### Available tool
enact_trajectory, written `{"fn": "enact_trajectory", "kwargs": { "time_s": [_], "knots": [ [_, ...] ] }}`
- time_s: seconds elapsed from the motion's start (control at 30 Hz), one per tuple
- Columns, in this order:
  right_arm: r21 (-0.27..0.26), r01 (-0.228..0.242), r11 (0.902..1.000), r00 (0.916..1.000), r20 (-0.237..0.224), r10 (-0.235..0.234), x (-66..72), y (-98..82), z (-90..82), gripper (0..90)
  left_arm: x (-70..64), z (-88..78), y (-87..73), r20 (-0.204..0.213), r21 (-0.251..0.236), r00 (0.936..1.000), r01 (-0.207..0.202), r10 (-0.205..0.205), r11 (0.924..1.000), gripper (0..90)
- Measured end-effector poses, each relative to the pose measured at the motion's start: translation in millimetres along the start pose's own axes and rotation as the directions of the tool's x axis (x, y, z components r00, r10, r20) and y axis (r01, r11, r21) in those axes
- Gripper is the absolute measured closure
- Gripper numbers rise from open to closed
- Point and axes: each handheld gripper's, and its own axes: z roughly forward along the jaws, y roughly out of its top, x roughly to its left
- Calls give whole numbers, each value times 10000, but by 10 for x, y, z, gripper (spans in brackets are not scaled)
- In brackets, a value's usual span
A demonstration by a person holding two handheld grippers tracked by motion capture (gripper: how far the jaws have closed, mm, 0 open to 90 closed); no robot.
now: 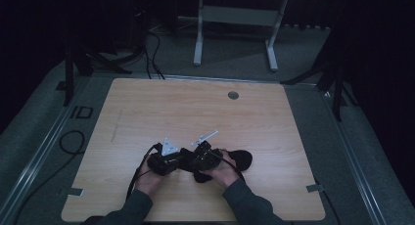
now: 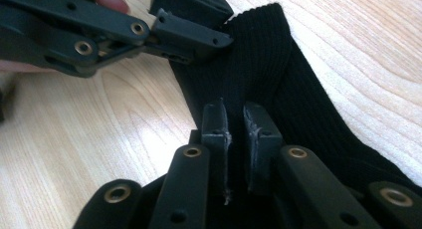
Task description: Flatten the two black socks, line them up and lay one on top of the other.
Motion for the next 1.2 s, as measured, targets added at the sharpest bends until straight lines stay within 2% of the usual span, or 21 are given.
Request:
{"fn": "enact_trajectory", "kwargs": {
  "time_s": [0.13,0.17,0.2,0.27,0.3,0.43,0.47,0.67,0.73,0.87,1.0,1.2],
  "knots": [
    [-204,25,9998,9998,-219,-29,-7,7,-51,727,-4,10,0,5,72,10000,-51,51,10000,771],
    [-482,21,9988,9996,-296,-36,-9,22,-137,697,3,11,0,40,95,10000,-41,41,9999,774],
    [-482,21,9988,9996,-296,-36,-9,22,-137,697,3,11,0,40,95,10000,-41,41,9999,775],
    [-865,18,9963,9997,-244,-39,-36,44,-285,676,-4,12,0,41,98,10000,-32,32,9999,780],
    [-984,-2,9952,9997,-230,-21,-52,48,-340,672,-17,13,2,-48,125,9999,-150,150,9998,780],
    [-1262,-73,9920,9999,-114,59,-103,45,-446,667,-25,16,4,-81,122,9998,-185,186,9998,783],
    [-1482,-168,9888,9994,283,212,-184,25,-577,658,-20,15,3,-58,139,9999,-141,142,9998,783],
    [-1723,-438,9841,9921,1083,631,-381,-79,-746,657,-22,17,3,-33,153,10000,-62,62,9999,787],
    [-1700,-536,9840,9876,1368,774,-440,-137,-774,657,-21,18,3,-37,153,10000,-63,64,9999,789],
    [-1711,-788,9821,9717,2068,1140,-549,-285,-810,654,-20,17,3,-38,172,10000,-89,90,9998,790],
    [-1657,-1196,9789,9576,2411,1578,-658,-436,-788,654,-22,17,2,-25,178,10000,-50,50,9998,791],
    [-1432,-1714,9748,9385,2773,2057,-743,-608,-687,596,-22,17,1,-26,170,10000,-41,42,9998,791]
  ]
}}
